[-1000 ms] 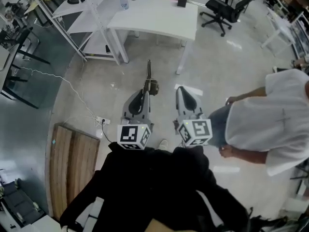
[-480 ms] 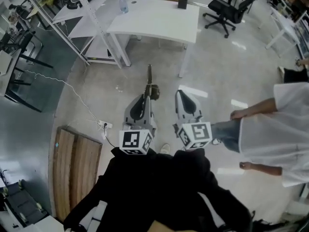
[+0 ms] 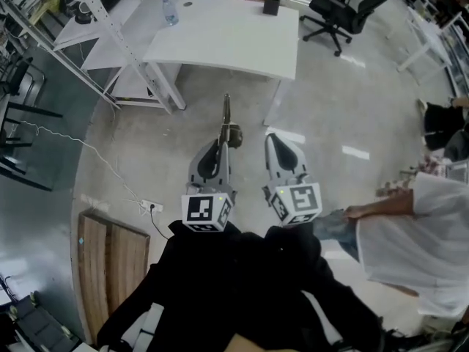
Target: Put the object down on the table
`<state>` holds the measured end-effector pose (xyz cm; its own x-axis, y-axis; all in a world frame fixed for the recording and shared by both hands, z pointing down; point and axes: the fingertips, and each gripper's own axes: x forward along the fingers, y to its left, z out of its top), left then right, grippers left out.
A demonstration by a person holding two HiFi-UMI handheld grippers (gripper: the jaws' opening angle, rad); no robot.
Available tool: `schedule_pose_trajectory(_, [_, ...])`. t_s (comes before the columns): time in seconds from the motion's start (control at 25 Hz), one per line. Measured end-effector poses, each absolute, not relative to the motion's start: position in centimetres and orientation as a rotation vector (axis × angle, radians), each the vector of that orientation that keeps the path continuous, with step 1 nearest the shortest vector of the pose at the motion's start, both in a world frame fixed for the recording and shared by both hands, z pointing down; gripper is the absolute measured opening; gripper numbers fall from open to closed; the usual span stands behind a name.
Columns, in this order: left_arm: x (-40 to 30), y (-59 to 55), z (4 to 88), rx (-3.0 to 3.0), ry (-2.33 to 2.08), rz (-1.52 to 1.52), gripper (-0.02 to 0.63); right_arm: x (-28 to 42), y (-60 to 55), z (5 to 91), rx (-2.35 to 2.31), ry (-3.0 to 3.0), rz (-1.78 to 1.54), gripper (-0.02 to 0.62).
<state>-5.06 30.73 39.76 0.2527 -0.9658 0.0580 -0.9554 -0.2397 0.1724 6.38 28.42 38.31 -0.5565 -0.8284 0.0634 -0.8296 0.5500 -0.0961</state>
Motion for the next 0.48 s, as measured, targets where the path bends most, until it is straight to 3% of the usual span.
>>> schedule_pose_trajectory(0.48, [-8.8,12.1,37.2,2.403,-1.729,-0.063,0.037,2.7,10.5,36.1,1.568,-2.683,0.233,0.002])
